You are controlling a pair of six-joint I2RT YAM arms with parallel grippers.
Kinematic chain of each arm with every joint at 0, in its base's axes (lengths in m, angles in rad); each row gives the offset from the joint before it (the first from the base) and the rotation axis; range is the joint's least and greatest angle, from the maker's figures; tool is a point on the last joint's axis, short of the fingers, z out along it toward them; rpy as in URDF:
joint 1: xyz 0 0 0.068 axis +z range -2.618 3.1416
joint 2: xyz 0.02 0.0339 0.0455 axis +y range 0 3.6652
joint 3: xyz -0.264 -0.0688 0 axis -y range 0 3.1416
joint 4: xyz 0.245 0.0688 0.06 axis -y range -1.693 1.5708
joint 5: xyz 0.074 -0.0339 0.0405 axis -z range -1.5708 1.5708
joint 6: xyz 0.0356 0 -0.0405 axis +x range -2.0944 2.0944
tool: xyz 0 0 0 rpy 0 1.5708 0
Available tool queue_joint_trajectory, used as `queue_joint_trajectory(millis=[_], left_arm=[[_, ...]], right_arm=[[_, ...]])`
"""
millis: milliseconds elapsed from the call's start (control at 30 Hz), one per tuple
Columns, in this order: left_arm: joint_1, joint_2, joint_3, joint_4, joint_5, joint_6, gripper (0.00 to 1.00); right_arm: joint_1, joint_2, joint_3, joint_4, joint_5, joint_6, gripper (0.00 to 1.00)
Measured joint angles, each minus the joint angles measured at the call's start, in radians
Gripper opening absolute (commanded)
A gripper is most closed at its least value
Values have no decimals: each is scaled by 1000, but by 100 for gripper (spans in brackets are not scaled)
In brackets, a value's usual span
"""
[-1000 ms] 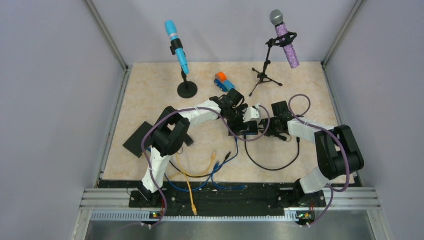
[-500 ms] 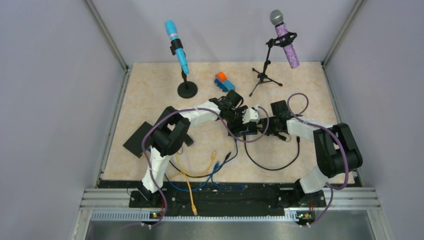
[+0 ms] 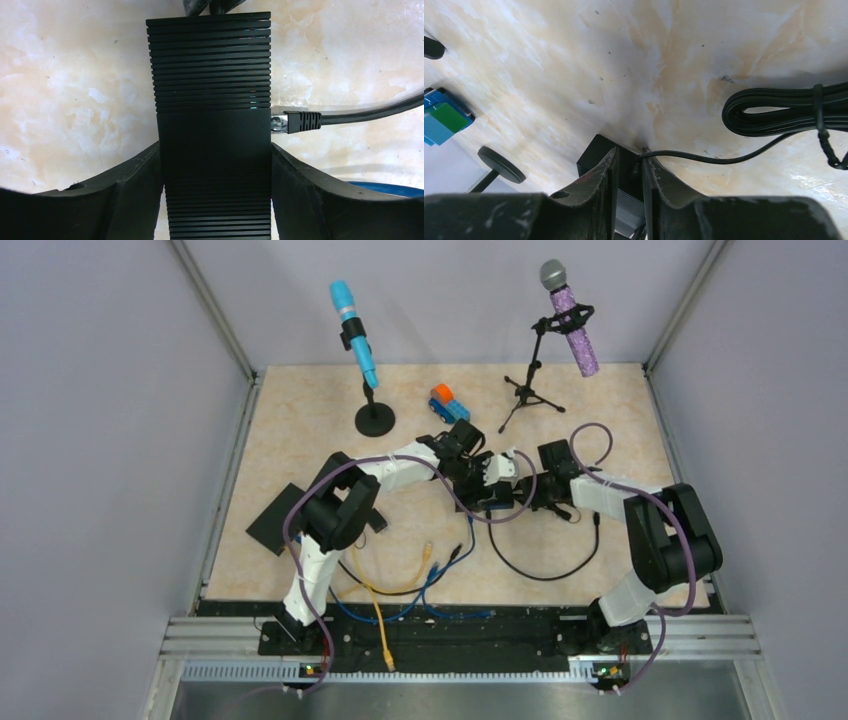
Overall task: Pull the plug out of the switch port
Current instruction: Adjust the switch port at the center of the board, then pull the power from the switch port.
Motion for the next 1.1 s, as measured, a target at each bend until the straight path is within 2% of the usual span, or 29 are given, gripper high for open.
queue_joint_trajectory(millis=[100, 333, 467, 567, 633, 700, 800, 933, 1100], left_arm=[[0, 0, 0, 0, 0, -4, 66], [2, -6, -10, 5, -4, -14, 65], [3, -8, -12, 6, -5, -16, 65], [3, -9, -12, 6, -5, -16, 65], [3, -9, -13, 6, -5, -17, 64], [3, -9, -13, 6, -5, -17, 64], [3, -10, -14, 5, -4, -16, 64], [3, -10, -14, 5, -3, -15, 63], [3, -10, -14, 4, -4, -16, 62]], right_arm=[[4, -2, -3, 2, 11, 2, 18], [6, -6, -20, 33, 16, 3, 20], [10, -13, -39, 66, 20, -1, 14], [11, -16, -47, 73, 24, -2, 15], [11, -16, -47, 74, 24, -10, 20], [11, -16, -46, 73, 24, -12, 29], [11, -16, -40, 80, 24, -17, 33], [11, -16, -37, 77, 22, -21, 21], [11, -5, -25, 52, 13, -21, 18]])
